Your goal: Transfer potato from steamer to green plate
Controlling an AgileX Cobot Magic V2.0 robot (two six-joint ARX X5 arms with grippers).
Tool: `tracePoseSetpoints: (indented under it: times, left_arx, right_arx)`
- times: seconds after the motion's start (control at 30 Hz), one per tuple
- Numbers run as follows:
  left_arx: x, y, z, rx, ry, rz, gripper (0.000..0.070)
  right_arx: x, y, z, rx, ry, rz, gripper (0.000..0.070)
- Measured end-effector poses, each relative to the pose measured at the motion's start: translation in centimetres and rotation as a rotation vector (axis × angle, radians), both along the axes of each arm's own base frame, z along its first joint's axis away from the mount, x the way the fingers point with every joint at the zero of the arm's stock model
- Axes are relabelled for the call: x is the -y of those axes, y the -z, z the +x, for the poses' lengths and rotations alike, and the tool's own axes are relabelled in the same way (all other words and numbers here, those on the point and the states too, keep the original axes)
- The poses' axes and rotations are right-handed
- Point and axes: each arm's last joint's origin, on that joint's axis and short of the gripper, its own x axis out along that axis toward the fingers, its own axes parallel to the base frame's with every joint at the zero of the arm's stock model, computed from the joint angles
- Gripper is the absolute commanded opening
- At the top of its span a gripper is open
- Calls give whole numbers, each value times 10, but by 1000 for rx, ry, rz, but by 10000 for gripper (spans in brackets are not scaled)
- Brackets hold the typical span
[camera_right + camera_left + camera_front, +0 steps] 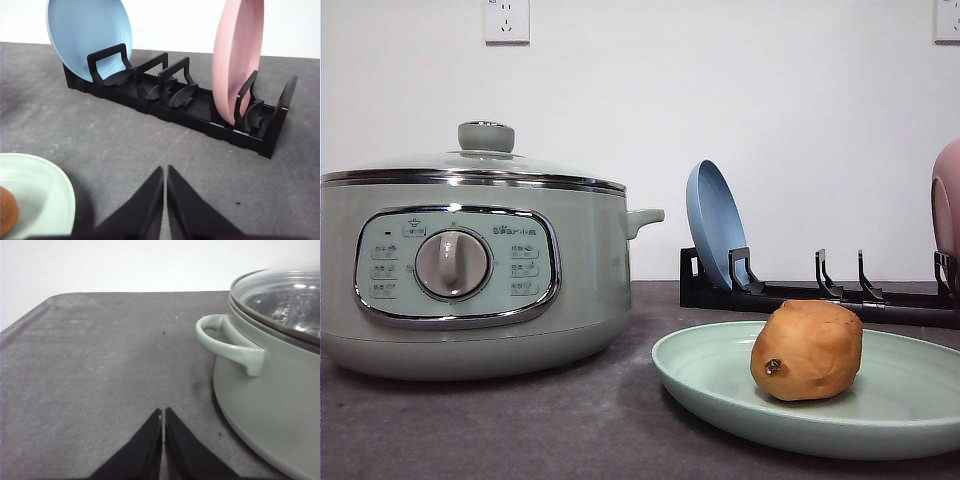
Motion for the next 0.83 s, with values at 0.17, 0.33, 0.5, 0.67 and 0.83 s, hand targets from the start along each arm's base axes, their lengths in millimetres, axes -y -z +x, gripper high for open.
tracePoseSetpoints:
  times: [0.17, 0.33, 0.5, 0.67, 0.83]
  left_arx:
    - [0, 0, 0, 0, 0, 0, 0]
    - [0, 0, 0, 0, 0, 0, 0]
    - [0, 0, 0, 0, 0, 0, 0]
    - [0, 0, 0, 0, 0, 0, 0]
    - [0, 0, 0, 0, 0, 0, 0]
  right_arx:
    - [0, 0, 0, 0, 0, 0, 0]
    - [0, 0, 0, 0, 0, 0, 0]
    - [0, 0, 0, 0, 0, 0, 0]
    - [0, 0, 0, 0, 0, 0, 0]
    - [0, 0, 0, 0, 0, 0, 0]
